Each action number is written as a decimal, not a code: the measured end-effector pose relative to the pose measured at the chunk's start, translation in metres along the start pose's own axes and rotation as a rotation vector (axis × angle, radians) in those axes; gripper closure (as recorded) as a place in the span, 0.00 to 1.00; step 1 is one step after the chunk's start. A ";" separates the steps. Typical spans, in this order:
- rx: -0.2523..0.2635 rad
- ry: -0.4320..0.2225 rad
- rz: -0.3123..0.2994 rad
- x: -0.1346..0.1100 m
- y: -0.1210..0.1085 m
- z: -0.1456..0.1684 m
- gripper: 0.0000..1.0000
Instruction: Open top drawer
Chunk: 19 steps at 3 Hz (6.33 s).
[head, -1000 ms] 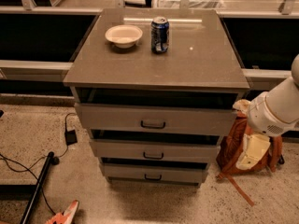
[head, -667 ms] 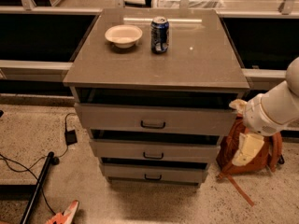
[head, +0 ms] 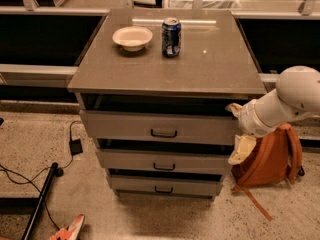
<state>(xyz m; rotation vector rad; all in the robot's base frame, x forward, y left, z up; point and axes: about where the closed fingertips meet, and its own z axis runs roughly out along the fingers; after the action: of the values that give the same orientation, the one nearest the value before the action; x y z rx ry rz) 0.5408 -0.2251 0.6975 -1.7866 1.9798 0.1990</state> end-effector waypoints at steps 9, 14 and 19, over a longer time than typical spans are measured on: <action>-0.098 -0.049 -0.015 0.011 0.059 0.001 0.39; -0.033 -0.012 -0.082 -0.037 -0.002 -0.021 0.71; -0.233 -0.045 -0.059 -0.016 0.013 0.078 1.00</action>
Offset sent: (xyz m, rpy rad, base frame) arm 0.0523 0.0034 -0.0410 0.1231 0.0453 0.0028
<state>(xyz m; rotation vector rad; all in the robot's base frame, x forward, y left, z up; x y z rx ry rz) 0.5475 -0.1770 0.6336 -1.9620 1.9357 0.4631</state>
